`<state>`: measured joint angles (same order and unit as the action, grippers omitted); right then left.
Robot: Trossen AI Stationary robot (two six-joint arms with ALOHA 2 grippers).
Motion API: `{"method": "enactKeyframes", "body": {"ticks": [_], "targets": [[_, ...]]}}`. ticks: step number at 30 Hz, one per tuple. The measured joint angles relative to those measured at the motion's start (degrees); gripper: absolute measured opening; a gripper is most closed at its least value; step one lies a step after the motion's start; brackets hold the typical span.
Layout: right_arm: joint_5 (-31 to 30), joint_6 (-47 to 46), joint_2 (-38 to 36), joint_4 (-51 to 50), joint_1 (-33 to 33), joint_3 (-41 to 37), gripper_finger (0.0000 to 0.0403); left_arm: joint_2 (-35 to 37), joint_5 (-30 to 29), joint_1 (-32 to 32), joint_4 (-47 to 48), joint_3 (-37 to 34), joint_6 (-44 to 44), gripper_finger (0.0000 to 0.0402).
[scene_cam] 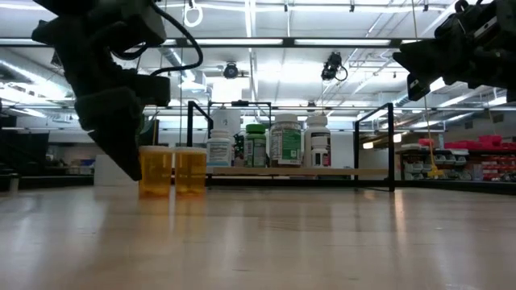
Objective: Pick and place medicine bottles onto shelf by color
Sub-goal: Move the orange pill bottles to the top center of the table
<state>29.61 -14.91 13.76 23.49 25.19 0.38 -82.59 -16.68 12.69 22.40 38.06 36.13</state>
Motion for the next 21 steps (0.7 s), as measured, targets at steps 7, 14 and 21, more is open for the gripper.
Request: {"method": "enactKeyframes", "body": {"ticks": [7, 14, 21], "targets": [[0.0, 0.0, 0.0, 0.0, 0.0, 0.0, 0.0091, -2.1, -0.9, -2.6, -4.9, 0.0, -5.2, 0.0117], [0.0, 0.0, 0.0, 0.0, 0.0, 0.0, 0.0091, -7.0, -1.0, -5.0, -11.4, 0.0, -10.0, 0.0116], [0.0, 0.0, 0.0, 0.0, 0.0, 0.0, 0.0091, -8.7, -2.0, -6.6, -17.0, 0.0, -14.9, 0.0114]]}}
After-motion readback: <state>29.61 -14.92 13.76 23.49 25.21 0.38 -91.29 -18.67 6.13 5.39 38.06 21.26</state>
